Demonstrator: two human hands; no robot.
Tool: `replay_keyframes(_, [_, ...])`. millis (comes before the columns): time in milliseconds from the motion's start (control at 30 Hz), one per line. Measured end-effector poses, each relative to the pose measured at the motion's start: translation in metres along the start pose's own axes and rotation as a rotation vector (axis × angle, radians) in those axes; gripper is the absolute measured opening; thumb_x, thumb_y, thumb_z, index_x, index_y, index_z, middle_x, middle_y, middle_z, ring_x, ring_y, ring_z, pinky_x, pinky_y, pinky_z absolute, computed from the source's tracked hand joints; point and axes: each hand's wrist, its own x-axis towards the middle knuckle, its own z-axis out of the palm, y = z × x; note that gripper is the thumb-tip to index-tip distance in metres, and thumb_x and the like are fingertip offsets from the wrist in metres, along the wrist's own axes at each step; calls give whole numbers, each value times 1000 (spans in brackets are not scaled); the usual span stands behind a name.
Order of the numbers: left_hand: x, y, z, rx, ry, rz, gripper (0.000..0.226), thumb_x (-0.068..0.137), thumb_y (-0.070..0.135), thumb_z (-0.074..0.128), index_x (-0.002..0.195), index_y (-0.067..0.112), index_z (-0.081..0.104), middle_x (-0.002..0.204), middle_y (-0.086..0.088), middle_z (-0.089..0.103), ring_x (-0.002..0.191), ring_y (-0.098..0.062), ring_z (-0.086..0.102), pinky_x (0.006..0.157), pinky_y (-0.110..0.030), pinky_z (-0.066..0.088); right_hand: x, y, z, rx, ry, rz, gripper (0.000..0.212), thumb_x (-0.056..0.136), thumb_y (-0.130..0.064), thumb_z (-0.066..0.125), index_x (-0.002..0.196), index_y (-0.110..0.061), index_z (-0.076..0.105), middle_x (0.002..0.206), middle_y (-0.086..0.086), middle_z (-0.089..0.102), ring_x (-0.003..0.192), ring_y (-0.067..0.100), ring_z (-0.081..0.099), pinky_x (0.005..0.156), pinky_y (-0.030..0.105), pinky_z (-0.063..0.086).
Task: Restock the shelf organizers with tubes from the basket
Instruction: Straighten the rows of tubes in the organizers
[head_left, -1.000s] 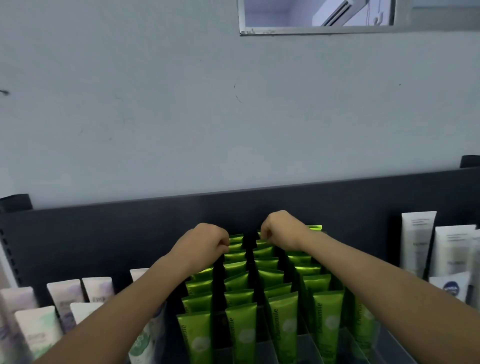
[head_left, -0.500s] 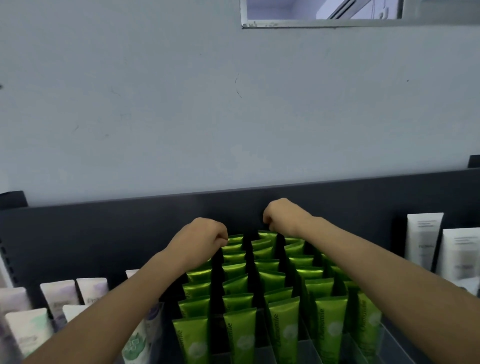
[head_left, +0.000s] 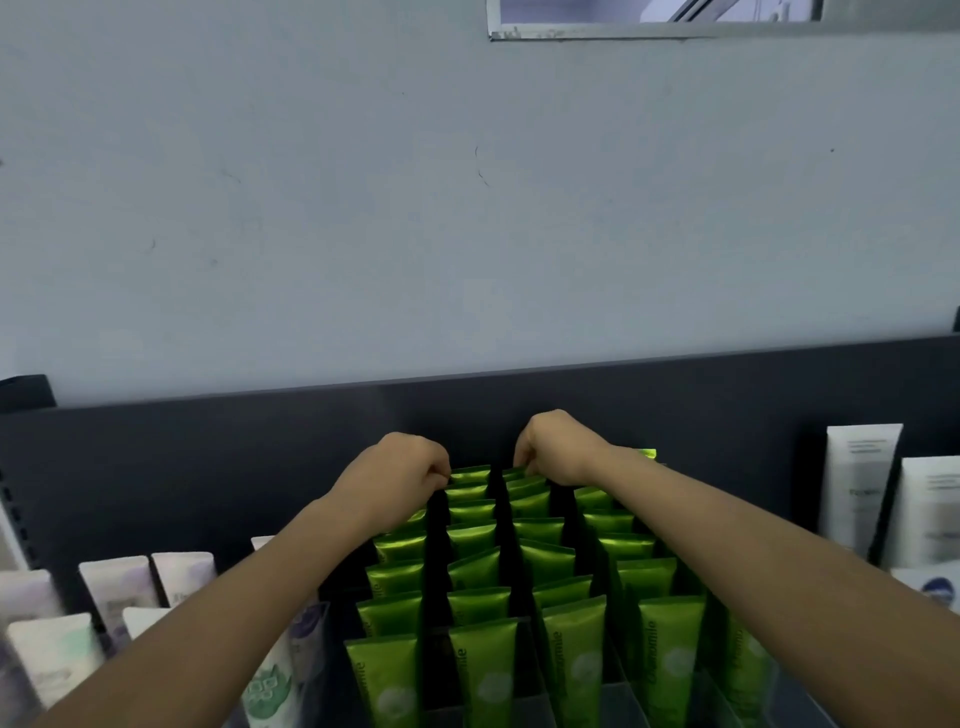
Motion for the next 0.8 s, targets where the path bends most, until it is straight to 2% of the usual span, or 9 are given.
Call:
replay_keyframes(167, [7,5,1,8,-9,8,18,94,22,53,105,21,68,102,5,66,88,-11,62,81,-34,55,0,0,-6,27,17,2,24,86,-10,65,110,-7,70,117,7,67,110,21,60,91,24,45])
replay_keyframes(300, [21,4,1,45,-7,-1,20,93,23,53,108,21,67,107,1,66,94,-16,62,82,-35,53,-1,-6,-14,38,98,-22,25,87,-14,64,111,-10,70,117,5,67,111,19,59,96,30,46])
replay_keyframes(467, [38,5,10,120,-69,-4,25,93,22,54,117,19,63,113,-5,64,100,-23,61,81,-36,52,-7,-10,-20,20,139,-57,24,88,-15,63,111,-12,70,115,4,67,108,19,59,94,31,47])
replay_keyframes(600, [43,-2,17,135,-96,-29,23,91,18,57,111,20,66,112,-6,66,99,-25,62,84,-40,53,-18,-9,-27,-10,151,-75,25,89,-15,62,113,-12,68,116,4,67,109,19,59,95,29,46])
replay_keyframes(800, [46,-5,24,129,-99,-39,22,90,13,56,107,20,69,111,-4,66,96,-24,63,81,-38,54,-35,-3,-26,-10,153,-56,25,91,-14,59,114,-13,68,116,3,67,109,18,59,94,27,46])
